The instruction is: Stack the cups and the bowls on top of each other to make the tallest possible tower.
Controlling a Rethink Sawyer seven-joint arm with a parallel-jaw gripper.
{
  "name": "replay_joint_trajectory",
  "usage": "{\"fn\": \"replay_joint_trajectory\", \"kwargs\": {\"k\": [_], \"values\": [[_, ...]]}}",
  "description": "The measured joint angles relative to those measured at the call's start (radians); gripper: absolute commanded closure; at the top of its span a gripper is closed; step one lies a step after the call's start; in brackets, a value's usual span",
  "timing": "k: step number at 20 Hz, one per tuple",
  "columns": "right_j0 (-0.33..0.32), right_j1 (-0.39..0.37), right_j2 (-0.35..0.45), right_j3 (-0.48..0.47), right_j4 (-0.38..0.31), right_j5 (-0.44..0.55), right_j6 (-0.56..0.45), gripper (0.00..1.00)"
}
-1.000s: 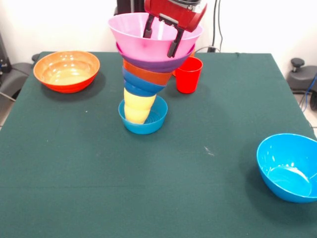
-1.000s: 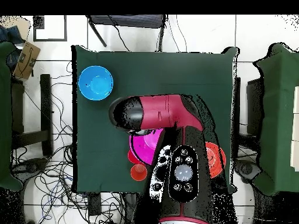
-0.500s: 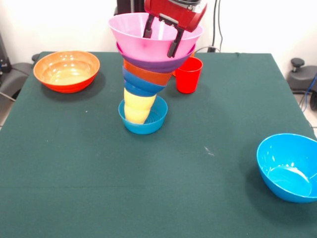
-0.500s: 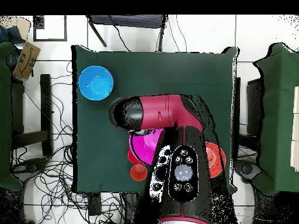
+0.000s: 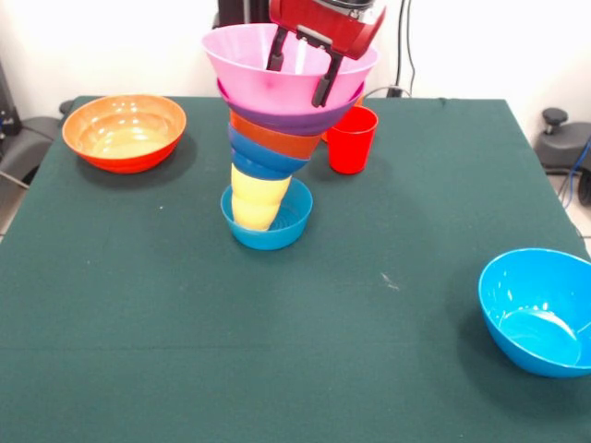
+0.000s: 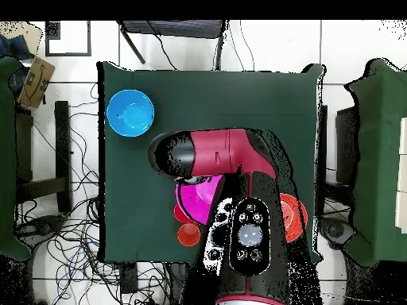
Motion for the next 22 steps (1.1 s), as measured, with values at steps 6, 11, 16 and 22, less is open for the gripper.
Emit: {"fn": "replay_joint_trajectory", "kwargs": {"k": [6,11,16,22], "values": [[-0.011,0.000,0.000,0.000,0.000,0.000,0.000,0.00],[-0.018,0.000,0.000,0.000,0.000,0.000,0.000,0.00],[-0.019,0.000,0.000,0.000,0.000,0.000,0.000,1.00],[-0.028,0.006,0.004,-0.002,0.000,-0.002,0.000,1.00]]}}
